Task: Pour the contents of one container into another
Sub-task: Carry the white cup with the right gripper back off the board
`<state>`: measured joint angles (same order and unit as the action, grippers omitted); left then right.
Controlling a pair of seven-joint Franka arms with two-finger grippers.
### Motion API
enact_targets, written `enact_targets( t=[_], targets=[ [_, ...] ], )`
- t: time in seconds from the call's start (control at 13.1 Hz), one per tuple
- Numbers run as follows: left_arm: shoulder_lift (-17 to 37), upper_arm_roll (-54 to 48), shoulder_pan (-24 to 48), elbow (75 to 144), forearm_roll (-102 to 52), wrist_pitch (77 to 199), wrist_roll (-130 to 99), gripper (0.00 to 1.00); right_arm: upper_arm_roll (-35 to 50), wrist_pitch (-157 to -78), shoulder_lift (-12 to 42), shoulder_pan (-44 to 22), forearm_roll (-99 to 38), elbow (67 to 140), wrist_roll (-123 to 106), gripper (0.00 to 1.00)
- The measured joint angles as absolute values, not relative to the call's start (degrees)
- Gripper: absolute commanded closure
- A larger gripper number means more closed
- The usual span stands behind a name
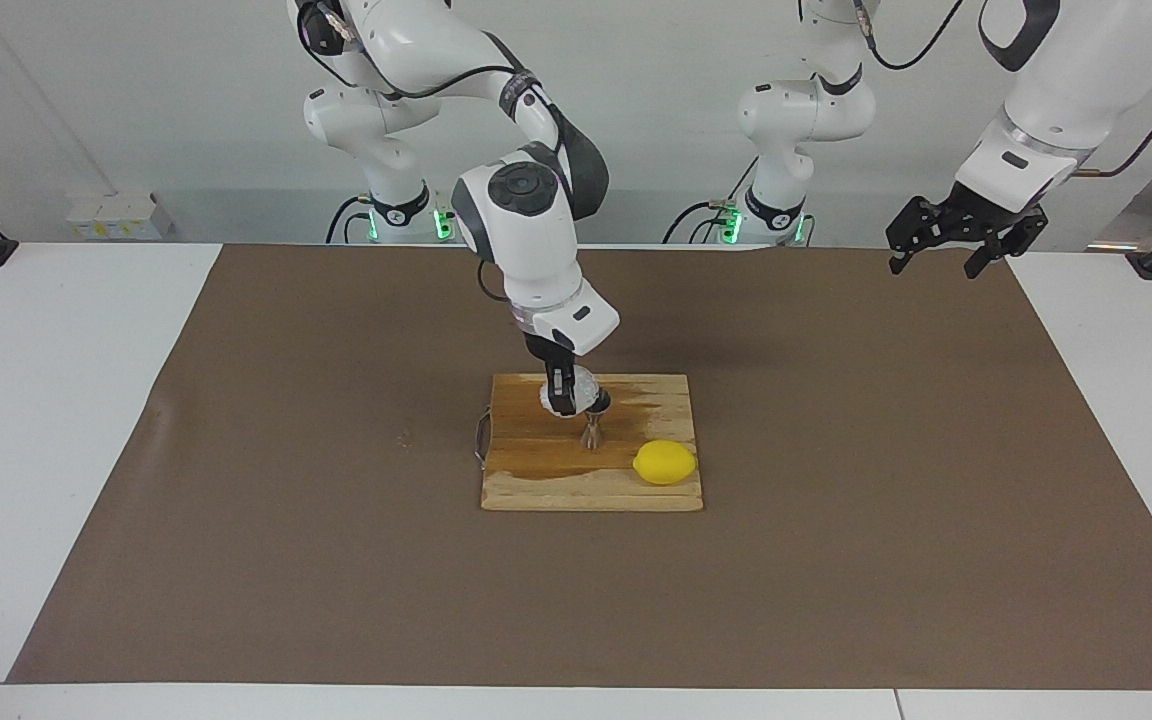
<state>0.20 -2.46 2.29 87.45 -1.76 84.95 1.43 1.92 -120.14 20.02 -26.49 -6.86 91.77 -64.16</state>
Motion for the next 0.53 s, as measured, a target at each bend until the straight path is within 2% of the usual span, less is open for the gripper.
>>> enact_targets(
  t=[0.31, 0.53],
  targets=[
    [0.2, -2.5, 2.3, 87.4, -1.8, 84.9, 1.4, 0.0, 1.8, -120.2, 16.9, -23.2, -16.4, 93.2, -72.6, 0.89],
    [0.2, -2.5, 2.3, 87.4, -1.8, 84.9, 1.4, 0.0, 1.7, -120.2, 14.3, -17.0, -27.4, 97.0, -85.2, 0.89]
  ],
)
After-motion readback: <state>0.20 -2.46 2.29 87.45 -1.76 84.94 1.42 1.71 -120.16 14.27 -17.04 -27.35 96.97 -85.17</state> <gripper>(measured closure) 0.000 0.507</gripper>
